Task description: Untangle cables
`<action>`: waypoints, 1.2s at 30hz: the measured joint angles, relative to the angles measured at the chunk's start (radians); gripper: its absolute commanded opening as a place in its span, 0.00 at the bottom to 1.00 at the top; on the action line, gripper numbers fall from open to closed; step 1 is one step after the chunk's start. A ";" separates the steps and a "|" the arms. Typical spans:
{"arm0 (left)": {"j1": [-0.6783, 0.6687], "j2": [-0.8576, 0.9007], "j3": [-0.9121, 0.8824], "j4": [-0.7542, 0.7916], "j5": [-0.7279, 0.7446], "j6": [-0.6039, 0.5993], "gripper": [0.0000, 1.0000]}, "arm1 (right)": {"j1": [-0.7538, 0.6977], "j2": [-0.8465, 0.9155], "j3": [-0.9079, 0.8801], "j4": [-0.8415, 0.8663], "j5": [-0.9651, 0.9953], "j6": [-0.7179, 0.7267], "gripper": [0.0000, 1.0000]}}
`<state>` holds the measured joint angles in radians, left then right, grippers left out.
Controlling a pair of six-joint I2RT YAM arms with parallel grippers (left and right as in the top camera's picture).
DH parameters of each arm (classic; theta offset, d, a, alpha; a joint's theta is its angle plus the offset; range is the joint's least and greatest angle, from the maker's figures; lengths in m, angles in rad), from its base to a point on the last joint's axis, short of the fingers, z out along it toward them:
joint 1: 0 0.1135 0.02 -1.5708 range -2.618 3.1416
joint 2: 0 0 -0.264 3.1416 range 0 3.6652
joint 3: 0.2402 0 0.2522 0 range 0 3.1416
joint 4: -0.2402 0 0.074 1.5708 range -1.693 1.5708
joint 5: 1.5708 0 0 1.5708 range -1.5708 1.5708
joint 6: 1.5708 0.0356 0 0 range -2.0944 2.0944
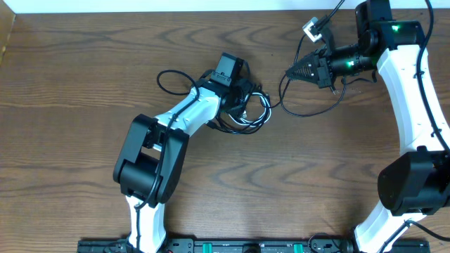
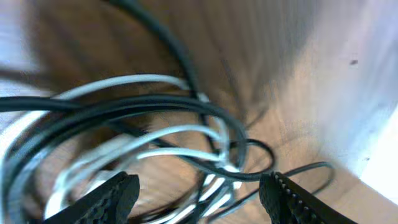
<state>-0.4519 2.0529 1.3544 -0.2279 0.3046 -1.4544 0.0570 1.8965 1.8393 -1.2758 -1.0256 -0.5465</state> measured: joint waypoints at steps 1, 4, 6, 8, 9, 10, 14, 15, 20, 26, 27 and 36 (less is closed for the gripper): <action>0.000 0.004 0.000 0.022 0.000 -0.013 0.67 | 0.000 0.000 0.000 0.000 0.000 0.000 0.01; 0.000 0.022 0.000 0.031 0.000 -0.061 0.66 | 0.008 0.000 0.000 0.000 0.000 0.000 0.01; 0.000 0.033 0.000 0.035 0.000 -0.085 0.66 | 0.023 0.000 0.000 0.000 0.000 0.000 0.01; 0.000 0.034 0.000 0.043 0.000 -0.098 0.62 | 0.029 0.000 0.000 0.000 0.000 0.000 0.01; 0.000 0.034 0.000 0.045 0.000 -0.101 0.62 | 0.032 0.000 0.000 0.000 0.000 0.000 0.01; 0.000 0.034 0.000 0.046 0.000 -0.105 0.62 | 0.034 0.000 0.000 0.000 0.000 0.000 0.01; 0.000 0.034 0.000 0.034 -0.005 -0.109 0.61 | 0.039 0.000 0.000 0.000 0.000 0.000 0.01; 0.000 0.034 0.000 0.026 -0.014 -0.110 0.61 | 0.039 0.000 0.000 0.000 0.000 0.000 0.01; -0.001 0.034 0.000 0.027 -0.042 -0.113 0.60 | 0.048 0.000 0.000 0.001 0.000 0.000 0.01; -0.008 0.034 0.000 0.029 -0.076 -0.113 0.53 | 0.064 0.000 0.000 0.001 0.000 -0.008 0.01; -0.009 0.034 0.000 0.029 -0.082 -0.113 0.45 | 0.065 0.000 0.000 0.001 0.000 -0.009 0.01; -0.009 0.034 0.000 0.026 -0.133 -0.117 0.08 | 0.065 0.000 0.000 0.000 0.000 -0.011 0.01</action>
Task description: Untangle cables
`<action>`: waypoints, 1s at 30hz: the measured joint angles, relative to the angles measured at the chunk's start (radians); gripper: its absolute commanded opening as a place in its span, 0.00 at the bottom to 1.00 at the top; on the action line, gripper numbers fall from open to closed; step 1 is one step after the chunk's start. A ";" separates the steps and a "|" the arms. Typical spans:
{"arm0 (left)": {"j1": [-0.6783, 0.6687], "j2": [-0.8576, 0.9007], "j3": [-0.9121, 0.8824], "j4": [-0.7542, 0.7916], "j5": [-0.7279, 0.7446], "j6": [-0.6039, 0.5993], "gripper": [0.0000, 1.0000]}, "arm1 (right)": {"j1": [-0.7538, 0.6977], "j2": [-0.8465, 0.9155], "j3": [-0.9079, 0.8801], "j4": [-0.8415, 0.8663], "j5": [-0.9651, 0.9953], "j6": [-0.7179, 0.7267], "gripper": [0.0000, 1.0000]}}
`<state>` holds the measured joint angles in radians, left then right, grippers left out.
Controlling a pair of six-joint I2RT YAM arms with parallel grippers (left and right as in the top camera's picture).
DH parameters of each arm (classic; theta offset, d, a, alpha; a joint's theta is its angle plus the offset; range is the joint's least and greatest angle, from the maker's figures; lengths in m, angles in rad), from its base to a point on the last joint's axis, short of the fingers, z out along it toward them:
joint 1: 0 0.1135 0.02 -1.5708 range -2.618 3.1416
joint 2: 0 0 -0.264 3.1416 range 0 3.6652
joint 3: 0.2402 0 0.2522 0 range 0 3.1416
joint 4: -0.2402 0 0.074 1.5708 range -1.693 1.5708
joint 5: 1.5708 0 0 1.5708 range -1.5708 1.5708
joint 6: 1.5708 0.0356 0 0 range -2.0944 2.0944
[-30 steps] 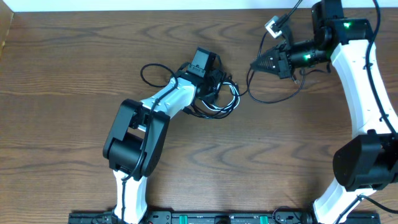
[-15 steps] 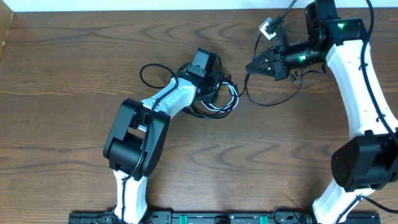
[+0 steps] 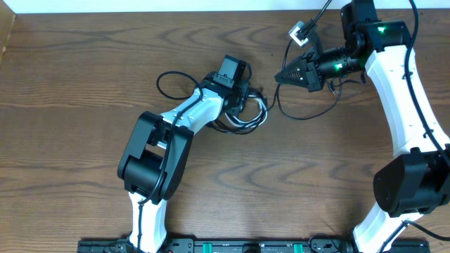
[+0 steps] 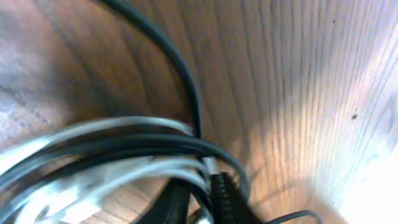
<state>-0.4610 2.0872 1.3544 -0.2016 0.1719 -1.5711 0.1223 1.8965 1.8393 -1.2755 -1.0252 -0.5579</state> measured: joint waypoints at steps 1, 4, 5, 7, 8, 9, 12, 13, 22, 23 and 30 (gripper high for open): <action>0.001 0.000 0.000 0.000 0.000 0.006 0.08 | 0.000 0.000 0.000 0.000 0.000 0.000 0.01; 0.013 0.000 0.000 0.026 0.014 0.037 0.08 | 0.000 0.000 0.000 -0.007 0.000 0.000 0.01; 0.019 0.000 0.000 0.053 0.026 0.061 0.08 | 0.000 0.000 0.000 -0.008 0.000 0.000 0.01; 0.044 0.000 -0.001 0.132 0.080 0.130 0.08 | 0.000 0.000 0.000 -0.015 -0.003 0.000 0.01; 0.063 0.000 -0.002 0.200 0.135 0.174 0.08 | 0.000 0.000 0.000 -0.023 -0.008 0.000 0.01; 0.076 -0.001 -0.002 0.229 0.163 0.200 0.08 | 0.000 0.000 0.000 -0.023 -0.015 0.000 0.01; 0.132 -0.008 -0.002 0.343 0.304 0.264 0.08 | 0.000 0.000 0.000 -0.026 -0.034 0.000 0.01; 0.149 -0.014 -0.002 0.356 0.342 0.273 0.08 | 0.000 0.000 0.000 -0.027 -0.038 -0.001 0.01; 0.340 -0.184 -0.002 0.370 0.631 0.312 0.08 | 0.000 0.000 0.000 -0.043 0.011 -0.030 0.01; 0.355 -0.199 -0.002 0.370 0.652 0.311 0.08 | 0.000 0.000 0.000 -0.043 0.021 -0.030 0.01; 0.436 -0.286 -0.002 0.370 0.806 0.280 0.08 | 0.000 0.000 0.000 0.008 0.290 0.046 0.01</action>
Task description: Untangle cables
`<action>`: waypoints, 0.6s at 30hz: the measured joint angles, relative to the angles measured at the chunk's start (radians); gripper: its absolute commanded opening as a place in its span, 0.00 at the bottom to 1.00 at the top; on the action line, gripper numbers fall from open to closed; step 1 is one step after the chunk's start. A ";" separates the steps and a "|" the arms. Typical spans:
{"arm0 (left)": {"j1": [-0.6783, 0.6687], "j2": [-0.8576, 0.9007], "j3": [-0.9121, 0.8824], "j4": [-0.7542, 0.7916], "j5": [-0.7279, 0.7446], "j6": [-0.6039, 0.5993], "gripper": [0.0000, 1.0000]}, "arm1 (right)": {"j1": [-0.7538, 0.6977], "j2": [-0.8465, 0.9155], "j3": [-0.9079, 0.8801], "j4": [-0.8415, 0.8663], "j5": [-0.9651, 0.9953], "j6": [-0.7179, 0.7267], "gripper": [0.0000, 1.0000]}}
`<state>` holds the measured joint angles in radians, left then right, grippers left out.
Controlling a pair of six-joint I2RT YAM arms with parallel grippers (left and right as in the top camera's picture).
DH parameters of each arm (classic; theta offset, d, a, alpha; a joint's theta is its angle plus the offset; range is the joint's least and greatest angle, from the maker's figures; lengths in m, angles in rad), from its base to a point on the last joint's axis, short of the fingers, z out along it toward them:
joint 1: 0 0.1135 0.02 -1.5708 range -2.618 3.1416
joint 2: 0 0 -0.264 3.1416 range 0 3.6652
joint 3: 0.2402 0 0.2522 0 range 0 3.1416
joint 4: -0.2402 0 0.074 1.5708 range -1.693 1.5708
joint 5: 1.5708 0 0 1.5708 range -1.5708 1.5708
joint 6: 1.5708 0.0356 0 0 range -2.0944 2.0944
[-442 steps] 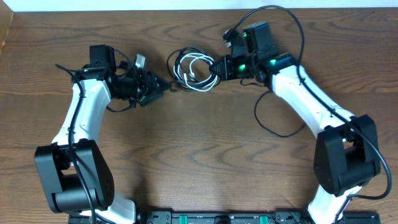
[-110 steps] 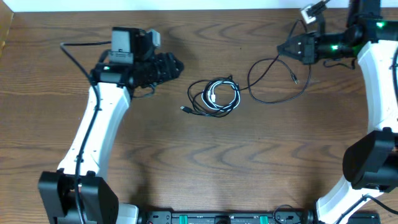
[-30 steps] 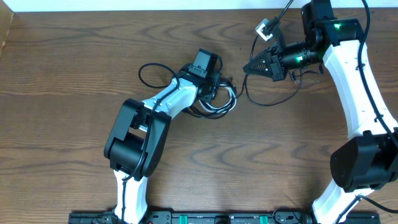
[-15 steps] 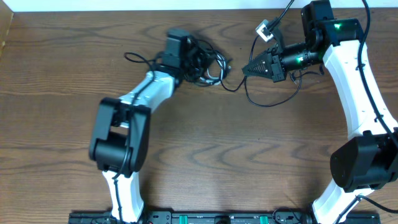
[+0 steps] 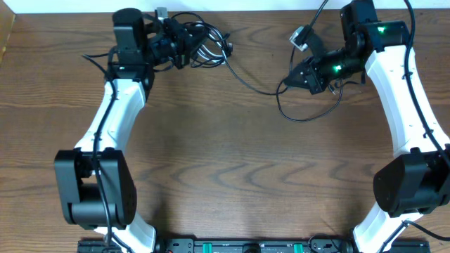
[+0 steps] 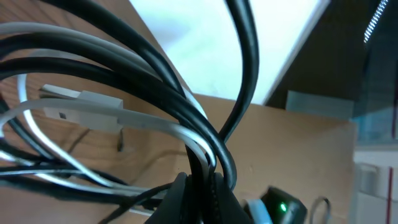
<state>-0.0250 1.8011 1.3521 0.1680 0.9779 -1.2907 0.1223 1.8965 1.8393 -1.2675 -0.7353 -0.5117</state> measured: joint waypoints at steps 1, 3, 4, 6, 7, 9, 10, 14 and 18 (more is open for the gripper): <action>0.009 -0.008 0.000 0.000 0.031 -0.011 0.08 | 0.000 0.000 0.000 0.020 0.061 0.038 0.01; 0.014 -0.014 0.000 -0.001 0.058 -0.020 0.08 | 0.000 0.000 0.000 0.035 0.130 0.085 0.01; 0.017 -0.016 0.000 0.000 0.075 -0.025 0.08 | 0.000 0.000 0.000 0.042 0.177 0.118 0.02; 0.019 -0.017 0.000 -0.001 0.111 -0.042 0.08 | 0.000 0.000 0.000 0.054 0.256 0.183 0.02; 0.018 -0.017 0.000 -0.002 0.122 -0.046 0.08 | 0.000 0.000 0.000 0.055 0.276 0.200 0.02; 0.018 -0.017 0.000 -0.003 0.153 -0.061 0.08 | 0.000 0.000 0.000 0.061 0.339 0.249 0.02; 0.018 -0.017 0.000 -0.003 0.165 -0.067 0.08 | 0.000 0.000 0.000 0.061 0.363 0.265 0.02; 0.018 -0.017 0.000 -0.003 0.220 -0.082 0.08 | 0.000 0.011 0.000 0.065 0.581 0.360 0.01; 0.019 -0.017 0.000 -0.003 0.259 -0.087 0.08 | -0.002 0.054 0.000 0.069 0.783 0.408 0.01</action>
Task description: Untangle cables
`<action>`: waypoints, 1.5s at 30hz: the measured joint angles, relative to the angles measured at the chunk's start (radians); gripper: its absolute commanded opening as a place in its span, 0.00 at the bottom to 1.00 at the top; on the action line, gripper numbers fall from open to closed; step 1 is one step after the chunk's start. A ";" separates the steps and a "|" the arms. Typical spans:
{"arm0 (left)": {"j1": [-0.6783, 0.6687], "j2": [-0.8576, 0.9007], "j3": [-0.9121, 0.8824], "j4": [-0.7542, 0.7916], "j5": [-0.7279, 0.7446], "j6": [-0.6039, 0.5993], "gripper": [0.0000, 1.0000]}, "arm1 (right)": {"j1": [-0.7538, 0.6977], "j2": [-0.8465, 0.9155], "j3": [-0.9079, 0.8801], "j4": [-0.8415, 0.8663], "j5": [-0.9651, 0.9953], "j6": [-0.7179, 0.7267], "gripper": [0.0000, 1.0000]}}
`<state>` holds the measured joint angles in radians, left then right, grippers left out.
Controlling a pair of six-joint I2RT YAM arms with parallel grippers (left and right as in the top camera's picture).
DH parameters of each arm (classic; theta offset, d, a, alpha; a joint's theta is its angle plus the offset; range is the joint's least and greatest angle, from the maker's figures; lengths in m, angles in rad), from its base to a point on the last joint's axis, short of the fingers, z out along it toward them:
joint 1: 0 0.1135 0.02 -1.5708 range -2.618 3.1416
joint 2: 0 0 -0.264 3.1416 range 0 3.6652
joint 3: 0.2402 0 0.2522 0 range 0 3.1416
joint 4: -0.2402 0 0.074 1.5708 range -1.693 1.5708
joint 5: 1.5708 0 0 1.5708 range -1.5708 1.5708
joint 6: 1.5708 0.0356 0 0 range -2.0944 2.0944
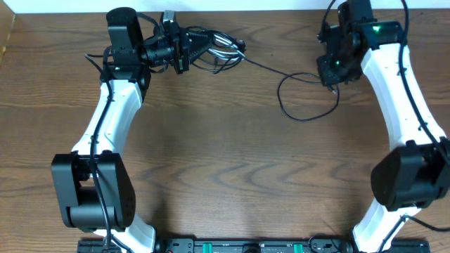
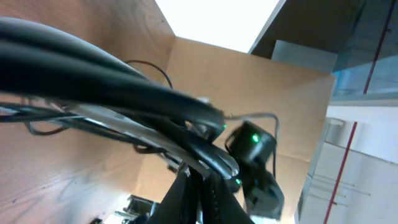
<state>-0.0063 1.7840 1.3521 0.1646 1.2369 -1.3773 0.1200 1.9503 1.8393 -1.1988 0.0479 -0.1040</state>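
Note:
A bundle of black and white cables [image 1: 211, 43] hangs off the table at the far edge, and my left gripper [image 1: 184, 49] is shut on it. In the left wrist view the thick black strands [image 2: 118, 87] cross the frame and run down into the shut left gripper [image 2: 200, 186]. One thin black cable [image 1: 281, 70] leads right from the bundle, forms a loop [image 1: 309, 105] on the wood and ends at my right gripper [image 1: 329, 74]. That gripper points downward and looks shut on the cable, its fingertips mostly hidden under the wrist.
The wooden table [image 1: 232, 176] ends at a white wall strip along the far edge [image 1: 267, 5]. More black leads hang behind the right arm [image 1: 394, 77]. The right arm's green light [image 2: 252, 138] shows in the left wrist view.
The right gripper has moved right and back, from over the loop to the far right, and turned downward. The cable between the arms lies straighter. The left gripper still holds the bundle.
The left gripper stood open over the tangled bundle at mid-table while the right held a black cable end. Then the left was shut on the bundle. Then it held the bundle raised at the far left edge, and now the right has drawn away.

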 measured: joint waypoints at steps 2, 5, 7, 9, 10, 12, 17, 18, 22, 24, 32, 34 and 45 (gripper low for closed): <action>0.002 0.000 0.000 -0.002 0.022 -0.002 0.07 | -0.007 0.028 0.000 0.000 0.064 0.012 0.01; 0.002 0.000 0.000 -0.015 0.047 0.032 0.08 | -0.035 0.078 0.000 0.003 0.096 0.024 0.01; 0.003 0.000 0.000 -0.064 0.056 0.071 0.07 | -0.058 0.101 0.000 0.003 0.102 0.029 0.01; 0.003 0.000 -0.004 -0.161 0.063 0.132 0.07 | -0.089 0.122 0.000 0.002 0.107 0.035 0.01; 0.006 0.000 -0.002 -0.233 0.053 0.179 0.08 | -0.105 0.130 0.000 -0.002 0.130 0.040 0.01; 0.026 -0.003 0.001 -0.347 0.028 0.253 0.08 | -0.152 0.144 0.000 -0.006 0.153 0.050 0.04; 0.049 -0.006 0.002 -0.726 -0.179 0.478 0.08 | -0.240 0.155 0.000 -0.006 0.056 0.059 0.16; 0.048 -0.006 0.000 -0.768 -0.227 0.513 0.08 | -0.240 0.155 0.000 -0.005 0.017 0.053 0.22; 0.037 -0.006 0.000 -0.845 -0.355 0.621 0.08 | -0.231 0.155 0.000 -0.005 -0.140 -0.002 0.48; 0.027 -0.006 0.000 -0.875 -0.420 0.669 0.08 | -0.221 0.155 0.000 -0.005 -0.245 -0.043 0.69; -0.077 -0.006 0.000 -0.943 -0.679 0.769 0.08 | -0.195 0.155 0.000 0.008 -0.167 0.010 0.99; -0.130 -0.006 0.000 -0.943 -0.768 0.784 0.08 | -0.202 0.155 0.000 0.003 -0.068 0.092 0.99; -0.190 -0.006 0.000 -0.943 -0.936 0.814 0.08 | -0.123 0.155 0.000 -0.044 -0.482 0.006 0.73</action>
<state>-0.1967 1.7775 1.3525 -0.7780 0.3012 -0.5629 -0.0029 2.1056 1.8393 -1.2430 -0.4343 -0.0975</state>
